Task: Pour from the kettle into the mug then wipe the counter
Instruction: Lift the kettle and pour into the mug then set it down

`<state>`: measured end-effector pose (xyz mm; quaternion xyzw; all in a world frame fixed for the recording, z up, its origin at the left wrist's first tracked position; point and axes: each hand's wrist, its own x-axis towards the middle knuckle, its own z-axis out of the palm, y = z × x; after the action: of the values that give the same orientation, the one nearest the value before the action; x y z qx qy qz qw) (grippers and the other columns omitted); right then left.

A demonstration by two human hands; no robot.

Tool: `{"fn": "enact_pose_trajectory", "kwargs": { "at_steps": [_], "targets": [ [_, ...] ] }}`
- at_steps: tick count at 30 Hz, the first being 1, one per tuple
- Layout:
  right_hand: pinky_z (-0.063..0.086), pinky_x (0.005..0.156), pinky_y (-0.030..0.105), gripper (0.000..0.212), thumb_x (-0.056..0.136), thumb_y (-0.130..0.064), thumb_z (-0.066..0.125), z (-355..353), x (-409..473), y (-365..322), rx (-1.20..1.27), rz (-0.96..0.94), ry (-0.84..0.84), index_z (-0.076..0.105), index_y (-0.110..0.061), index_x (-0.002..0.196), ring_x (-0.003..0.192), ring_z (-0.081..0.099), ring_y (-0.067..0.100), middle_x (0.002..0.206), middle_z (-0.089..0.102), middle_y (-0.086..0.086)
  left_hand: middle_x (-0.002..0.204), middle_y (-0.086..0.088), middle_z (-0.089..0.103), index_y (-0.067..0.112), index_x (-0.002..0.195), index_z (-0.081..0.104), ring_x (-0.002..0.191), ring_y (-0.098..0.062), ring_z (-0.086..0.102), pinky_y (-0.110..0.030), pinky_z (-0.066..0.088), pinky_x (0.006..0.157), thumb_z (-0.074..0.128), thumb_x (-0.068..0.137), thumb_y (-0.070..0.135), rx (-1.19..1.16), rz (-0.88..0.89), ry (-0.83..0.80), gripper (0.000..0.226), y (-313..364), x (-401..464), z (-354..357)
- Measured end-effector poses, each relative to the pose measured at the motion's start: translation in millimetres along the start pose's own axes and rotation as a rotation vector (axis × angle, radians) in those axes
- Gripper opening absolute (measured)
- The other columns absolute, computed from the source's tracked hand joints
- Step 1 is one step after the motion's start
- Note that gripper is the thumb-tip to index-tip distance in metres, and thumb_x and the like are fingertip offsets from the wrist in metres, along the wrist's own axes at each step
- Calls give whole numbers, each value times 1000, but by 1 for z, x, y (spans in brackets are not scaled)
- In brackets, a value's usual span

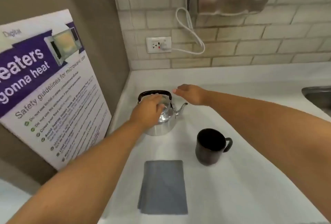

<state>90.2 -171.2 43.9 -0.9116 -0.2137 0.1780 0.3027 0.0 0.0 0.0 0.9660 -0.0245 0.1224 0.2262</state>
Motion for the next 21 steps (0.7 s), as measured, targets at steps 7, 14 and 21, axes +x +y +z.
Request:
{"fn": "enact_pose_trajectory", "kwargs": {
  "at_steps": [7, 14, 21],
  "targets": [
    [35, 106, 39, 68, 97, -55, 30, 18, 75, -14, 92, 92, -47, 54, 2, 127, 124, 49, 33, 132, 56, 18, 95, -4, 69, 15, 98, 73, 88, -27, 61, -31, 46, 66, 58, 90, 20, 118, 33, 339, 18, -10, 13, 15],
    [39, 72, 32, 40, 99, -37, 39, 22, 100, -25, 194, -86, 98, 50, -7, 76, 78, 52, 24, 85, 60, 14, 72, 0, 64, 12, 74, 70, 72, -21, 58, -23, 34, 58, 68, 80, 16, 138, -8, 462, 8, -8, 23, 22],
    [30, 53, 30, 48, 98, -32, 41, 31, 82, -41, 363, -202, 59, 30, -17, 54, 49, 33, 13, 54, 36, 0, 72, 4, 66, 16, 75, 72, 66, -17, 58, -27, 46, 55, 65, 80, 19, 56, 6, 455, 9, -6, 20, 14]
  ]
}}
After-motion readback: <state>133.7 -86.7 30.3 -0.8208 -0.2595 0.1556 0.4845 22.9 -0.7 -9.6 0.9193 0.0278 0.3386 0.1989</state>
